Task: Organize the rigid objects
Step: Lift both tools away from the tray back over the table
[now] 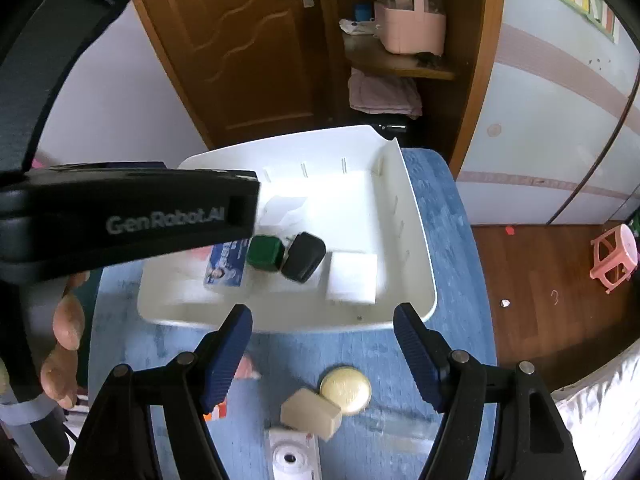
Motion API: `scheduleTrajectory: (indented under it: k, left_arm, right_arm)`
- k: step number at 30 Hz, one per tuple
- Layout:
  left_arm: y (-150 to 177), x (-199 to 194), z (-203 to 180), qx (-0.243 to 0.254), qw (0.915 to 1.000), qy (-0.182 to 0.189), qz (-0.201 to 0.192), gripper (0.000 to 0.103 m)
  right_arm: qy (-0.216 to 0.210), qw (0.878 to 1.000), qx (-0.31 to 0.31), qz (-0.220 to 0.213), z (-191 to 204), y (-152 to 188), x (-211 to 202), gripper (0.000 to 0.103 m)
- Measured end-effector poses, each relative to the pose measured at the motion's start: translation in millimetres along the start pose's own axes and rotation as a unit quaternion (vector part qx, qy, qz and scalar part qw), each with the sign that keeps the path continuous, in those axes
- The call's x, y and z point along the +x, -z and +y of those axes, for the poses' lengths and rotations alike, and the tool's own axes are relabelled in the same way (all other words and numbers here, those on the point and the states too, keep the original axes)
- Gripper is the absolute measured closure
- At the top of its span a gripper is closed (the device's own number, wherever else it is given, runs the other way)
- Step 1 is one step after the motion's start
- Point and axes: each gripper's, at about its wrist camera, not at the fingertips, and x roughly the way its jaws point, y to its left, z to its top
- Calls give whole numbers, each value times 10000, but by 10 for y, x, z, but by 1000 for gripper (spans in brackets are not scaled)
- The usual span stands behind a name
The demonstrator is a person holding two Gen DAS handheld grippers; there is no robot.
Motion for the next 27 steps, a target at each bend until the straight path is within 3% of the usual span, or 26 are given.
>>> scheduleTrajectory:
  k: [14,27]
  left_arm:
    - [535,-526,8,-321,9989,169,-305,21]
    - [1035,-701,100,-840,9951,297,-431,21]
  right_arm:
    - [-187,9993,-304,-55,42,461,-407,29]
    - [-258,9979,-550,-212,76,793,-639,29]
